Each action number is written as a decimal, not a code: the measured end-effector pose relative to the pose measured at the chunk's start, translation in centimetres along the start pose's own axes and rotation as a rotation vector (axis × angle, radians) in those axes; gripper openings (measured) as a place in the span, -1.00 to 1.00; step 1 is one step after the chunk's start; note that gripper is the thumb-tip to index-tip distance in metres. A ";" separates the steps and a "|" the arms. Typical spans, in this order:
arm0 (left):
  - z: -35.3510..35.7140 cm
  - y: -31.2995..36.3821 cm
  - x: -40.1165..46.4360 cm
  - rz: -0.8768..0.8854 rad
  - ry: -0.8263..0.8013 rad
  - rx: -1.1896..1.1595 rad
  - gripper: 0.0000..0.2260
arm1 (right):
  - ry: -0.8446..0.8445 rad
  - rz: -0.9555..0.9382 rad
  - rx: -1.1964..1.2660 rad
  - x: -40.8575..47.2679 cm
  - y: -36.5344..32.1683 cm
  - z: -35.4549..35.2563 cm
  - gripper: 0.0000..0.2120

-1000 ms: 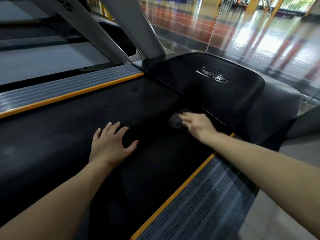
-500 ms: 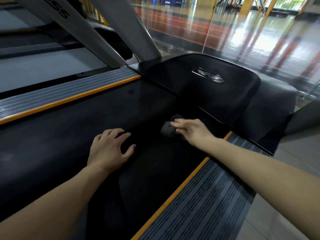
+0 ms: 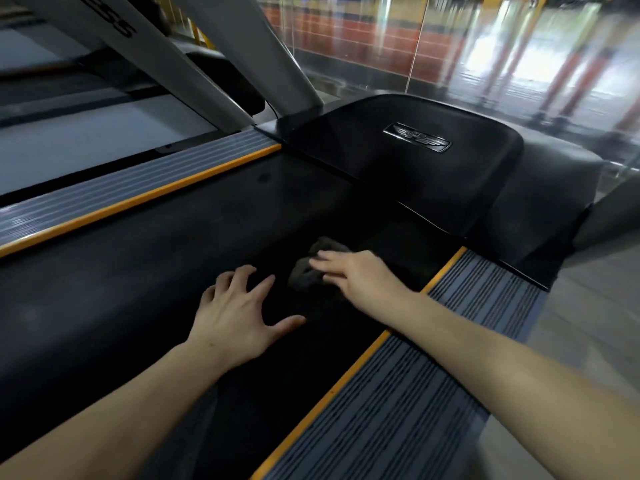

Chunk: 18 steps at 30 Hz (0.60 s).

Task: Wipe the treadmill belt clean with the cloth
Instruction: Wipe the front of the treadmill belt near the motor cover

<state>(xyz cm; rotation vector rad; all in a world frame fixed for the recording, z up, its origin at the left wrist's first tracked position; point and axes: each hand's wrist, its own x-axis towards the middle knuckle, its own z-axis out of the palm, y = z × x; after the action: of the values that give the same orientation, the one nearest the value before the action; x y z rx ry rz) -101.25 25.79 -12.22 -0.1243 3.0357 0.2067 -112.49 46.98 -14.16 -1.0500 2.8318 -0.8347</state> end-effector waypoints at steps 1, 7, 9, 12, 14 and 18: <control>-0.1 0.0 -0.3 -0.009 -0.041 -0.003 -0.06 | 0.038 0.046 0.002 0.3 0.9 -0.9 -0.71; -0.5 0.9 -0.3 -0.067 -0.203 -0.029 0.06 | 0.295 0.539 -0.031 2.0 7.4 -6.9 -0.75; -0.6 1.2 0.2 -0.092 -0.248 -0.055 0.09 | 0.252 0.501 -0.039 1.4 6.6 -6.4 -0.73; -0.5 1.4 0.6 -0.115 -0.291 -0.067 0.10 | 0.137 0.492 -0.075 1.2 6.0 -5.4 -0.65; -0.2 1.3 0.6 -0.125 -0.318 -0.084 0.11 | 0.075 0.479 -0.085 1.2 6.1 -5.8 -0.58; 0.9 1.1 0.5 -0.142 -0.356 -0.132 0.12 | 0.014 0.441 -0.082 0.9 6.1 -5.9 -0.45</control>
<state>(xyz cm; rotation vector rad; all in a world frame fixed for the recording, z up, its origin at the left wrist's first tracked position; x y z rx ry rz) -101.79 26.96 -13.00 -0.2795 2.6460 0.3739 -117.97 53.11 -11.87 -0.3893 2.9530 -0.6865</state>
